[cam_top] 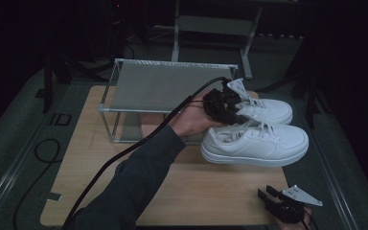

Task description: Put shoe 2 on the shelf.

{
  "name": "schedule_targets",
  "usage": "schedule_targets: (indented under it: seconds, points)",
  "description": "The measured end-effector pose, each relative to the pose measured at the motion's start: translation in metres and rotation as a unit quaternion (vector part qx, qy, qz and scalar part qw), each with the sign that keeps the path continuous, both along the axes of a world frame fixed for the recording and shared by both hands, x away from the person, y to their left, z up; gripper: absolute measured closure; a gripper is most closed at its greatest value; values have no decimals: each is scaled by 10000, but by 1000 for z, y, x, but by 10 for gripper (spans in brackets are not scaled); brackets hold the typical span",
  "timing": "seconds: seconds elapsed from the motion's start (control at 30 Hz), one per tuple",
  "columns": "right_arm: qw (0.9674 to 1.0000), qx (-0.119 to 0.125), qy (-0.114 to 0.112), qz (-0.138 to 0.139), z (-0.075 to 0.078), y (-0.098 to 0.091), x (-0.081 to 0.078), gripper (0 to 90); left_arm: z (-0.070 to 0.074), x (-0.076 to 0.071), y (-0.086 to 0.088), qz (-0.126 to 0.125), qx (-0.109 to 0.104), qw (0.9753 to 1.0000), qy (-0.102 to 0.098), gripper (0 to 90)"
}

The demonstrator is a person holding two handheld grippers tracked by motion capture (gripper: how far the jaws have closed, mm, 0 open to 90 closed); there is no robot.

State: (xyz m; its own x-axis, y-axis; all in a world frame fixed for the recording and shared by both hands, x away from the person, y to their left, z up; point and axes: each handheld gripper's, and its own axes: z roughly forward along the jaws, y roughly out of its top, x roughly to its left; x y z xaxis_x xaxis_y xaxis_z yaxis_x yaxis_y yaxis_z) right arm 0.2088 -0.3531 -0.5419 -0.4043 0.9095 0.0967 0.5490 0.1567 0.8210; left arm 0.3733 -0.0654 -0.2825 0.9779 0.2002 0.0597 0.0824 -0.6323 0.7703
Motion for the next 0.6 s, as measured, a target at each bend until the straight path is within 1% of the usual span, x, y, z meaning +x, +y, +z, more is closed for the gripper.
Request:
schedule_targets:
  seconds: [0.17, 0.27, 0.43, 0.5, 0.53, 0.6]
  points:
    - [10000, 0, 0, -3, 0, 0, 0, 552, 6, 7, 3, 117, -72, 9999, 31, 767]
    - [10000, -3, -1, -1, 0, 0, 0, 553, 8, 10, 4, 173, -73, 9998, 18, 767]
    - [10000, -17, -6, 5, 0, 1, 0, 553, 11, 20, 8, 384, -45, 9993, -5, 767]
    - [10000, -20, -10, 11, 0, 1, 0, 553, 11, 20, 8, 384, -45, 9993, -5, 767]
    - [10000, -18, -2, 9, 0, 1, 0, 553, 13, 25, 11, 493, -43, 9988, 3, 767]
    - [10000, -19, 2, 13, 0, 1, 0, 553, 14, 28, 13, 558, -50, 9984, 2, 767]
